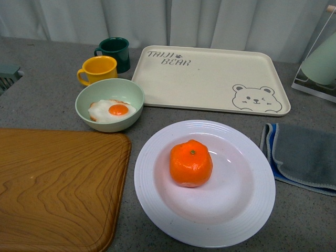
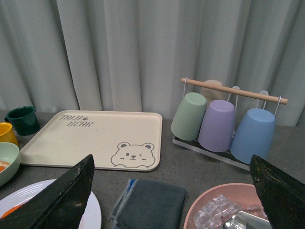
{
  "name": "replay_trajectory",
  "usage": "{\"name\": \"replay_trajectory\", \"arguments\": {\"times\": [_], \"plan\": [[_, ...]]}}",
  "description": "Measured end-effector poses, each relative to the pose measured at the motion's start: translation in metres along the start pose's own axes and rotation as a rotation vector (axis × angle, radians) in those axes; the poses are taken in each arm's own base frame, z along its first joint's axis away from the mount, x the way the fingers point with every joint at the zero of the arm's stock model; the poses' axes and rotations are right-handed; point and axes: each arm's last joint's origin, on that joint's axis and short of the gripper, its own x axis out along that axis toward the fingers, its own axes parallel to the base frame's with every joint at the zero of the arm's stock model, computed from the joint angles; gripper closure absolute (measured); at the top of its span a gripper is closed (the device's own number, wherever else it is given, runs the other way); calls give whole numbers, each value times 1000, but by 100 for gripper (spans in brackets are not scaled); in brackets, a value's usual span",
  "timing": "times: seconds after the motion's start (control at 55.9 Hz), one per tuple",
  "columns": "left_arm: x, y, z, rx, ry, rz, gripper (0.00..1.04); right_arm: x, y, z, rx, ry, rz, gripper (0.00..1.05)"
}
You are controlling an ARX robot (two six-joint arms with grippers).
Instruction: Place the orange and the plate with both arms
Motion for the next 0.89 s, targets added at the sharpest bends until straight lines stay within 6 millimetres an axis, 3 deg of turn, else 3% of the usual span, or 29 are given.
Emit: {"name": "replay_trajectory", "arguments": {"times": [0.894], "plan": [[-26, 0, -2, 0, 3, 0, 101, 0, 0, 0, 0, -1, 1, 9]]}}
